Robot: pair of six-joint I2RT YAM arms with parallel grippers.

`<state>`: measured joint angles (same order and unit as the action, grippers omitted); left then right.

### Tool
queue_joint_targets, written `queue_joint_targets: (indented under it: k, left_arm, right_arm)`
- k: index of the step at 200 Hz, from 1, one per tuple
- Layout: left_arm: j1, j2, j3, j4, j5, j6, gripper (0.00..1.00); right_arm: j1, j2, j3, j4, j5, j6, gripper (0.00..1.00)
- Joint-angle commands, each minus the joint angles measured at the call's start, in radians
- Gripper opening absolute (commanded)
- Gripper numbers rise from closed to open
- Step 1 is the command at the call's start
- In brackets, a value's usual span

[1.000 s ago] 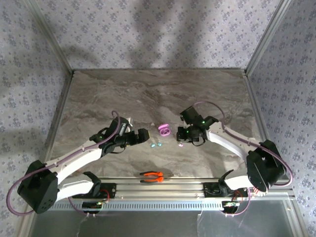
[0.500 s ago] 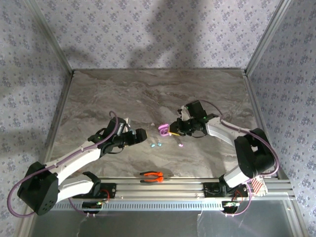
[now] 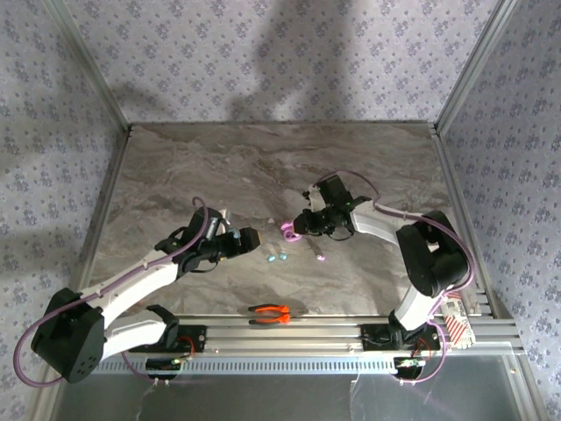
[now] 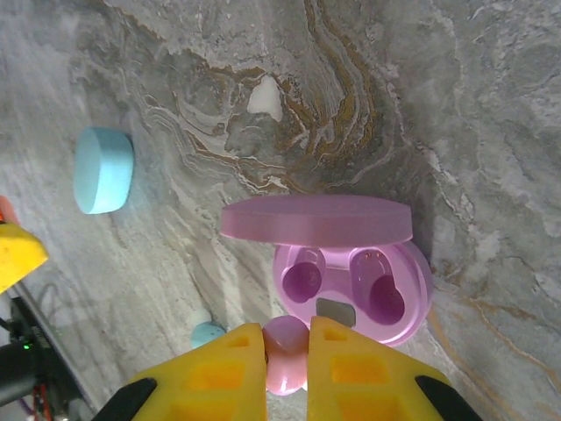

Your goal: Insert the wireless bluetooth earbuds into the charging case

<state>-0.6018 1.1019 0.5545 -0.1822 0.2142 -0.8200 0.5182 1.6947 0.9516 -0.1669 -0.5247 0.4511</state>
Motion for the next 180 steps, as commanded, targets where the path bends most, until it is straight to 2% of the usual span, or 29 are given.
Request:
queue_joint_targets:
  k: [1, 85, 180]
  left_arm:
    - [0.007, -0.007, -0.005, 0.012, 0.016, 0.016, 1.0]
    - [0.009, 0.009, 0.002, 0.015, 0.02, 0.018, 1.0]
    - [0.012, 0.022, 0.001, 0.026, 0.025, 0.021, 1.0]
  right_arm:
    - [0.019, 0.022, 0.037, -0.002, 0.062, -0.06, 0.14]
    - [0.032, 0.034, 0.049, -0.002, 0.138, -0.092, 0.14]
    - [0.024, 0.069, 0.042, 0.001, 0.141, -0.097, 0.14]
